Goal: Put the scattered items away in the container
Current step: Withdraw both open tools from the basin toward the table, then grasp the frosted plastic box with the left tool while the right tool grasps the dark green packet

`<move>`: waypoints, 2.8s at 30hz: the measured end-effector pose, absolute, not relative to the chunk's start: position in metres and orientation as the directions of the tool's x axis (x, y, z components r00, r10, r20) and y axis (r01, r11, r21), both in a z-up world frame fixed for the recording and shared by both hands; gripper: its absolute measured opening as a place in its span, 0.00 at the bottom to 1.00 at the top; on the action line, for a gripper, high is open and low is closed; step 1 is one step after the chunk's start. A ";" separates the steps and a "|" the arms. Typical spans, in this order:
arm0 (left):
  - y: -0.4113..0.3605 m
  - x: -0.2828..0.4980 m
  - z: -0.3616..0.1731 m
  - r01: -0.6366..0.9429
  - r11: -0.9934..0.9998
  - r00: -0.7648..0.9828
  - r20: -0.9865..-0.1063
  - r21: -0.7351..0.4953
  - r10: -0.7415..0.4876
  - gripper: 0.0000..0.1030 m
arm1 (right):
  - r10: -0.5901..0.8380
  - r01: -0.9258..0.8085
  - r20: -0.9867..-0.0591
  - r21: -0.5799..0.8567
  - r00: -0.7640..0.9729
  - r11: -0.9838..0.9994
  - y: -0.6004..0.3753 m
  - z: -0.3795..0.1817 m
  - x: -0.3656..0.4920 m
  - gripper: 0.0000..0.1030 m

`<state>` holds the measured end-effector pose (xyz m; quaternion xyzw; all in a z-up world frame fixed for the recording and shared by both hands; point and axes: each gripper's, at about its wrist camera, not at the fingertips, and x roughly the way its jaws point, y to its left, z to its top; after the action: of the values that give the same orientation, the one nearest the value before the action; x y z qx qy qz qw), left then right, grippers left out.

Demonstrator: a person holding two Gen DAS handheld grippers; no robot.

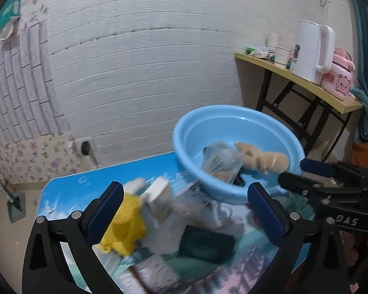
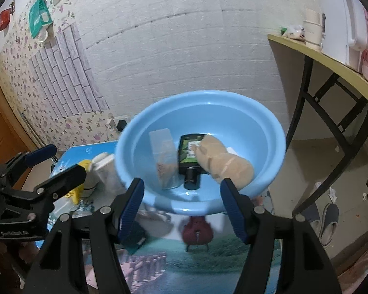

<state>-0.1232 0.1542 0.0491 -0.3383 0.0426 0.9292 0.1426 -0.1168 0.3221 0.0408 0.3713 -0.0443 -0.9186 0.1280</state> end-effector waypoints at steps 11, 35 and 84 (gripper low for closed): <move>0.086 -0.094 0.037 -0.190 -0.981 -0.740 -0.649 -0.048 0.176 1.00 | -0.287 0.262 -0.680 0.144 -0.674 -0.954 0.275 0.039 -0.087 0.62; 0.003 -0.085 -0.032 -0.019 -0.992 -0.663 -0.741 -0.128 0.108 1.00 | -0.254 0.318 -0.781 0.075 -0.571 -0.945 0.235 -0.011 -0.080 0.62; 0.007 -0.145 -0.076 0.023 -0.990 -0.564 -0.819 -0.142 0.104 0.90 | -0.298 0.460 -0.845 0.071 -0.443 -0.885 0.207 -0.066 -0.122 0.46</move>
<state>-0.1450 0.0068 -0.0758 -0.4665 -0.0682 0.8816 0.0229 -0.1217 0.2071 -0.0664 0.4776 0.0845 -0.8453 0.2240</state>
